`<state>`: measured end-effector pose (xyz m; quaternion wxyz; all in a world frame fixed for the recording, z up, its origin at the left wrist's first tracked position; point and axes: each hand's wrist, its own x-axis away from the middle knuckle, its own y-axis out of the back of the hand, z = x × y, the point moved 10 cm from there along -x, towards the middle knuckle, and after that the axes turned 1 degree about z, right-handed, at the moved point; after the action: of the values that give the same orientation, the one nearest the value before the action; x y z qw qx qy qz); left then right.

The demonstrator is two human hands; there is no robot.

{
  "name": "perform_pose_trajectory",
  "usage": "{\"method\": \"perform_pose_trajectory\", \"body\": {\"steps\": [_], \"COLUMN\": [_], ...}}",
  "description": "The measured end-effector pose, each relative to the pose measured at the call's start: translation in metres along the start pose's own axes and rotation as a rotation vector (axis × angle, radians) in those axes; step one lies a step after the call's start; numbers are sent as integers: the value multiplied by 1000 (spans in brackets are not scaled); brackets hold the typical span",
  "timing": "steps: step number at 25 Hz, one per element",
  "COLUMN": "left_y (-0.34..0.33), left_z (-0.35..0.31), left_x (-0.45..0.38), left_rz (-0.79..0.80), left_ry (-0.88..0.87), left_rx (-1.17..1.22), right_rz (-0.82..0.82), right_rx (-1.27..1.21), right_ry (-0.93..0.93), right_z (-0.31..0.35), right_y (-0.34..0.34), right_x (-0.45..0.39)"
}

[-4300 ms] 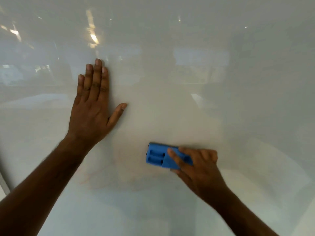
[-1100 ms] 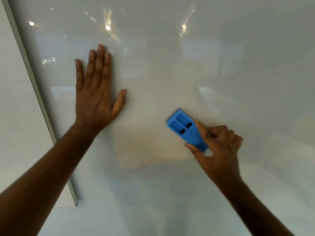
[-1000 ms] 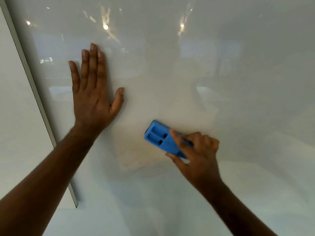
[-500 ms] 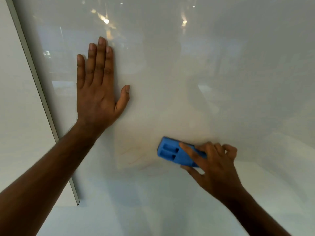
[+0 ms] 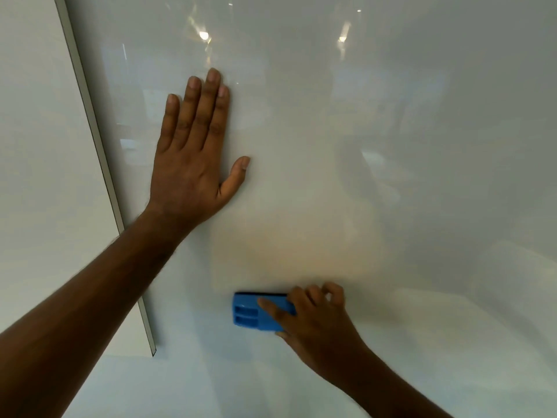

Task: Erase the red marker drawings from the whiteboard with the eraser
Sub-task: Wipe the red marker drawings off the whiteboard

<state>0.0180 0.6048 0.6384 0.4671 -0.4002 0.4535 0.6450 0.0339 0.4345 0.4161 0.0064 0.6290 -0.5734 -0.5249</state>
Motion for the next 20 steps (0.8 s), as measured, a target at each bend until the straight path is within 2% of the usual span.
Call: {"method": "perform_pose_trajectory", "body": {"steps": [3,5,8,10,15,20], "left_y": [-1,-3,-2,-1,-3,-4], "left_z": [2,2,2,2,3,3], "left_x": [3,4,4,5,6,7], "left_rz": [2,1,-12,-18,-11,-7], "left_ry": [-8,-3,-4,0,-9,-5], "left_rx": [-2,3,11,17,25,26], "right_rz": [30,-22,-169,-204,-163,-22], "right_rx": [59,114,99,32,-26,55], "right_ry": [-47,-99,-202,-264,-175,13], "right_z": [-33,-64,-102,-107,-36,31], "right_y": [-4,16,60,75,56,-3], "right_x": [45,51,20,-16,-78,-31]}}
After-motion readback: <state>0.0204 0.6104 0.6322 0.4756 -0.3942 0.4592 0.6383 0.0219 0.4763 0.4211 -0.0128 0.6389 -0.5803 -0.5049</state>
